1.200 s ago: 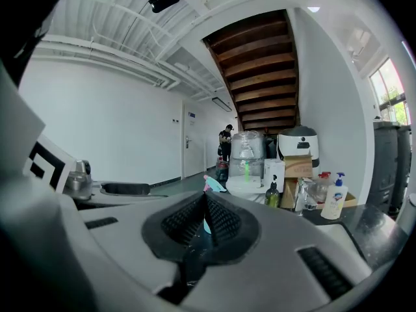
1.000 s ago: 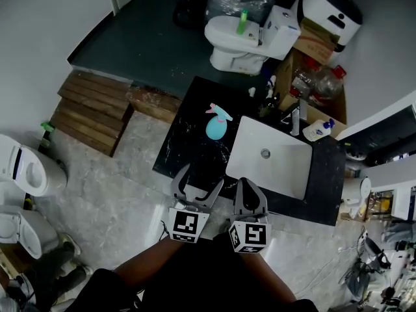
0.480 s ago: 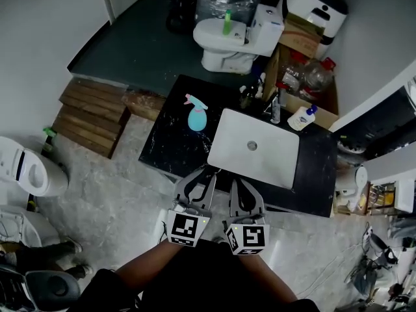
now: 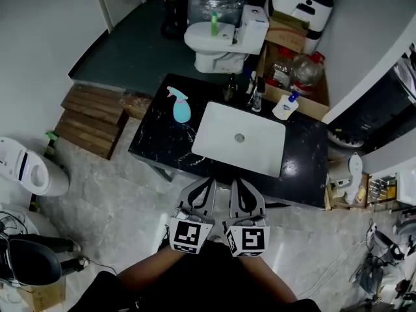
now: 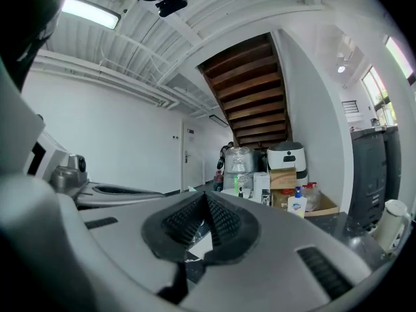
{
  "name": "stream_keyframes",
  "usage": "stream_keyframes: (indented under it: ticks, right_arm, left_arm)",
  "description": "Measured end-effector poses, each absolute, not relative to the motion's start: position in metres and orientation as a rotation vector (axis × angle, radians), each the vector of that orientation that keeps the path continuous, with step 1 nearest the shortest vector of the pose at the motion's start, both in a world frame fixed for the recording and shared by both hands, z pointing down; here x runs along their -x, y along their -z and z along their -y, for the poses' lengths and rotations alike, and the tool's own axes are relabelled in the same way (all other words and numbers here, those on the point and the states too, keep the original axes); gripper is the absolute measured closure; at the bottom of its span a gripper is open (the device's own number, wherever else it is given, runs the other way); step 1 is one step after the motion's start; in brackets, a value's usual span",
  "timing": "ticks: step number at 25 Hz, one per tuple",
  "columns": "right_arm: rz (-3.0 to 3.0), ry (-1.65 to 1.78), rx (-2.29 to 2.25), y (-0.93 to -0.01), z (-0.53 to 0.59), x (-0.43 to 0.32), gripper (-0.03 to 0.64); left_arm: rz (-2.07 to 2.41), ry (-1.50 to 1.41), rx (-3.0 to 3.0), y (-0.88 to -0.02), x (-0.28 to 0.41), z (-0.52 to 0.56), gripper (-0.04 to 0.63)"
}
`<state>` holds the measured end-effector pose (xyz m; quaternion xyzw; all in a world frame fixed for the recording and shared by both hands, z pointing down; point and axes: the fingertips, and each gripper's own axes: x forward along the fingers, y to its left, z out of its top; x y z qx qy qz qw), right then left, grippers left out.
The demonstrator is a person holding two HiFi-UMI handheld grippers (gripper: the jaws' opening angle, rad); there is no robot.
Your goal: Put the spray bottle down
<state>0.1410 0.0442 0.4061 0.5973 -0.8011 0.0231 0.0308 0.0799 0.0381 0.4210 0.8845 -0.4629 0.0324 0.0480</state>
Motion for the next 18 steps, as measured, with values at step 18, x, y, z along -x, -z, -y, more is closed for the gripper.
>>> stream_keyframes:
  ticks: [18]
  right_arm:
    - [2.509, -0.036, -1.77, -0.423, -0.139, -0.191, 0.601]
  left_arm:
    - [1.547, -0.152, -2.653, -0.439, -0.132, -0.133, 0.583]
